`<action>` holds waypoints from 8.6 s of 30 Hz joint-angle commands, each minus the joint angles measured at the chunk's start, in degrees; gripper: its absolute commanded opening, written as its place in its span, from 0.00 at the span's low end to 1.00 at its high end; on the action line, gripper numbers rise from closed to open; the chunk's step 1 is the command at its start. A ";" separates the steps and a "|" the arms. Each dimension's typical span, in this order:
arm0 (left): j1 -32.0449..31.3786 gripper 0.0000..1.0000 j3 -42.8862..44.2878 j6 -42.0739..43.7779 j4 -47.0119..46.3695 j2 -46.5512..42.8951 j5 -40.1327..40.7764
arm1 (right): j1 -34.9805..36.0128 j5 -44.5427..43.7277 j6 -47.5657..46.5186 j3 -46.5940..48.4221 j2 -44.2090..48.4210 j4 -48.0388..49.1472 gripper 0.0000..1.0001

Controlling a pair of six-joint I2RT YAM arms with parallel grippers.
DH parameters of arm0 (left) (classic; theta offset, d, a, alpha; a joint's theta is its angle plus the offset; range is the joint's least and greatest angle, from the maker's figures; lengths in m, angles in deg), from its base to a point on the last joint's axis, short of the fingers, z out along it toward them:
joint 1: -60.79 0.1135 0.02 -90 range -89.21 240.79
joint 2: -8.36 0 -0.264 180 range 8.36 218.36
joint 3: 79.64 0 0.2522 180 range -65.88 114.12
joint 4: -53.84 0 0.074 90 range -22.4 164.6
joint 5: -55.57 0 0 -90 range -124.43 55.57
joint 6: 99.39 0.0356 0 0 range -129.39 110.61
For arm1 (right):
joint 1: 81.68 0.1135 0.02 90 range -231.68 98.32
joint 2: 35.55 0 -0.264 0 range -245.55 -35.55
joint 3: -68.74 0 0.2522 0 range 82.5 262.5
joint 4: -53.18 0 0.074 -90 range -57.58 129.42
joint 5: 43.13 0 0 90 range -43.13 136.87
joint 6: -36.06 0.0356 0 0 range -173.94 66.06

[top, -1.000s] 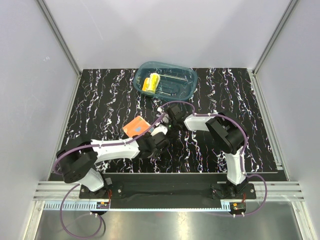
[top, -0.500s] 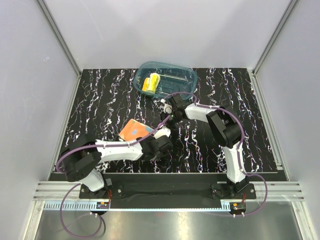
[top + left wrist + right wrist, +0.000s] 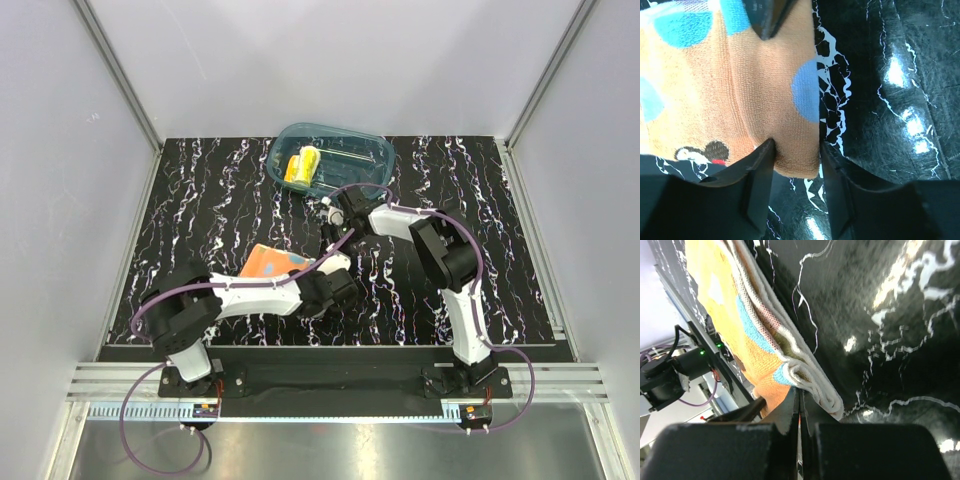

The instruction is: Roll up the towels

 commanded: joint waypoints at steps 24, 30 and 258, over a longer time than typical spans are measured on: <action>-0.13 0.20 2.60 -0.52 1.00 1.14 -6.70 | -6.67 -5.39 -5.47 3.17 -3.68 -10.18 0.00; 0.05 0.20 3.30 -0.87 -0.76 -1.50 -11.62 | -9.04 -6.00 -4.95 0.97 -0.88 -10.80 0.00; -7.69 0.12 -8.47 -10.71 3.46 -9.67 1.99 | -1.04 -29.20 0.50 -6.15 11.35 -23.37 0.71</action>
